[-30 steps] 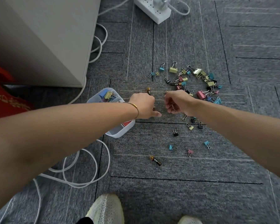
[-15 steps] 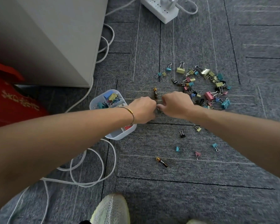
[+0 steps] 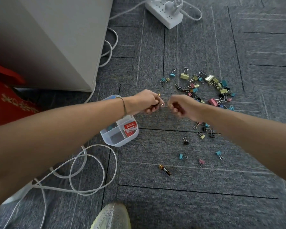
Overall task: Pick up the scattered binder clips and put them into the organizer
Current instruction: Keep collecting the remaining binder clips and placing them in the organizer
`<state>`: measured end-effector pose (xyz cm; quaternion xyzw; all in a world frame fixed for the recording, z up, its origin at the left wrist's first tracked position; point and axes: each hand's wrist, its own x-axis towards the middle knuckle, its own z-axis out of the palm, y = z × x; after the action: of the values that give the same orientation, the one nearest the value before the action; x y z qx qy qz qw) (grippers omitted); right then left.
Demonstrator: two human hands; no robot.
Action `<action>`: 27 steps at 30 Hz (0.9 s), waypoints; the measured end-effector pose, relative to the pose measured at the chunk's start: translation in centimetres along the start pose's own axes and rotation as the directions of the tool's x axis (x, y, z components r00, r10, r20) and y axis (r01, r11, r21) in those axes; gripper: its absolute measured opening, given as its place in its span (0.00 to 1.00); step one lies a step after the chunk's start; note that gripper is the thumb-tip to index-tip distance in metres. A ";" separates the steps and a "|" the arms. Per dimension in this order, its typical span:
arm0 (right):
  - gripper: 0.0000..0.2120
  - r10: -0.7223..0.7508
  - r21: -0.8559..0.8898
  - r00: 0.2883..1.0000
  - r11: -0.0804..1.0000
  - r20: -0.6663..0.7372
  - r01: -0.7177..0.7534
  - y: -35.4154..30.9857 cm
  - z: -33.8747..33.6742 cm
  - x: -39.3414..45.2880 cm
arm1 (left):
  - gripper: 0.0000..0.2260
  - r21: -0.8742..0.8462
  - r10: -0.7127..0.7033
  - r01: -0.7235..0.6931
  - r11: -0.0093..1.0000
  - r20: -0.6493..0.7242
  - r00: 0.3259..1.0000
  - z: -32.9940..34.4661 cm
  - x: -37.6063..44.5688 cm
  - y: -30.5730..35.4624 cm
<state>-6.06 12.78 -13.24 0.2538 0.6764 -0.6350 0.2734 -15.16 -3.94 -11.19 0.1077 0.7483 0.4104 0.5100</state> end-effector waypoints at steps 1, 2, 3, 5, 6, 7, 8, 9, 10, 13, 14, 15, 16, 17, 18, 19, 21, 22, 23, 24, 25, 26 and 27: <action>0.09 0.011 0.191 0.996 0.981 0.089 -0.028 -0.4 -0.6 -0.5 | 0.13 -0.106 -0.017 0.020 0.994 0.028 0.999 -0.4 0.1 0.0; 0.07 -0.005 0.305 0.987 0.951 0.158 -0.044 -0.8 -1.1 -1.1 | 0.13 -0.178 -0.030 0.039 0.983 0.053 0.998 -0.6 0.2 0.0; 0.05 -0.027 0.368 0.979 0.928 0.204 -0.052 -1.0 -1.6 -1.6 | 0.13 -0.219 -0.046 0.058 0.974 0.056 0.997 -0.8 0.4 0.0; 0.05 -0.067 0.418 0.963 0.907 0.260 -0.050 -1.6 -2.2 -2.6 | 0.17 -0.234 -0.103 0.092 0.968 -0.034 0.994 -0.8 0.9 0.2; 0.06 -0.091 0.426 0.956 0.904 0.280 -0.038 -2.0 -2.4 -3.1 | 0.18 -0.211 -0.132 0.106 0.972 -0.111 0.985 -0.7 1.3 0.2; 0.09 -0.117 0.434 0.951 0.901 0.285 -0.020 -2.3 -2.7 -3.4 | 0.19 -0.174 -0.148 0.114 0.978 -0.195 0.970 -0.5 1.8 0.2; 0.11 -0.137 0.449 0.953 0.894 0.270 0.001 -2.7 -2.9 -3.4 | 0.18 -0.110 -0.143 0.117 0.987 -0.274 0.951 -0.2 2.3 0.2; 0.14 -0.139 0.471 0.964 0.882 0.228 0.016 -3.1 -3.2 -3.3 | 0.18 -0.008 -0.113 0.118 0.993 -0.338 0.934 0.0 2.8 0.2; 0.17 -0.121 0.494 0.979 0.869 0.164 0.025 -3.4 -3.6 -2.9 | 0.20 0.150 -0.053 0.118 0.982 -0.381 0.923 0.2 3.3 0.1; 0.19 -0.064 0.367 0.992 0.925 -0.105 0.098 -4.2 -4.8 -1.7 | 0.27 0.645 0.130 0.167 0.746 -0.387 0.913 0.9 4.0 0.0; 0.17 -0.081 0.232 0.981 0.965 -0.174 0.121 -4.4 -5.1 -1.3 | 0.28 0.718 0.165 0.183 0.672 -0.386 0.908 1.0 4.1 0.2; 0.13 -0.105 0.094 0.971 0.987 -0.215 0.128 -4.6 -5.4 -0.9 | 0.27 0.760 0.190 0.195 0.620 -0.386 0.903 1.2 4.1 0.4; 0.10 -0.121 -0.005 0.963 0.992 -0.240 0.123 -4.8 -5.6 -0.6 | 0.25 0.786 0.203 0.204 0.584 -0.385 0.900 1.3 4.2 0.5; 0.09 -0.131 -0.070 0.956 0.991 -0.264 0.117 -5.1 -5.7 -0.3 | 0.23 0.805 0.222 0.209 0.555 -0.385 0.896 1.5 4.2 0.7; 0.11 -0.151 -0.139 0.946 0.984 -0.287 0.115 -5.4 -5.8 0.2 | 0.20 0.820 0.244 0.201 0.536 -0.378 0.893 1.6 4.4 0.7; 0.12 -0.187 -0.253 0.933 0.961 -0.307 0.109 -5.8 -5.7 0.7 | 0.17 0.820 0.259 0.179 0.544 -0.367 0.894 1.6 4.5 0.6; 0.13 -0.307 -0.604 0.894 0.795 -0.326 0.053 -6.4 -5.3 2.3 | 0.15 0.697 0.215 0.098 0.710 -0.347 0.913 1.4 4.4 0.5; 0.13 -0.364 -0.744 0.876 0.668 -0.316 0.008 -6.6 -5.0 3.2 | 0.15 0.516 0.151 0.034 0.856 -0.313 0.938 1.1 4.4 0.4; 0.13 -0.401 -0.822 0.864 0.569 -0.304 -0.025 -6.5 -4.7 3.9 | 0.15 0.229 0.066 -0.007 0.974 -0.252 0.965 0.7 4.4 0.4; 0.13 -0.420 -0.859 0.859 0.510 -0.292 -0.043 -6.4 -4.4 4.6 | 0.15 -0.089 -0.029 0.015 0.996 -0.155 0.988 0.4 4.1 0.6; 0.13 -0.434 -0.881 0.856 0.471 -0.279 -0.048 -6.1 -4.1 5.3 | 0.14 -0.318 -0.085 0.063 0.946 -0.053 0.995 -0.1 3.6 0.7; 0.13 -0.444 -0.901 0.857 0.430 -0.263 -0.054 -5.9 -3.8 5.7 | 0.14 -0.448 -0.096 0.097 0.889 0.024 0.995 -0.6 3.3 0.8; 0.12 -0.453 -0.918 0.857 0.392 -0.246 -0.057 -5.8 -3.7 6.1 | 0.16 -0.507 -0.090 0.114 0.854 0.072 0.993 -0.9 3.0 0.9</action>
<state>-14.60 16.06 -13.14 0.1227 0.9785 -0.1181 0.1162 -17.55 -2.13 -12.44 -0.0617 0.6057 0.5636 0.5584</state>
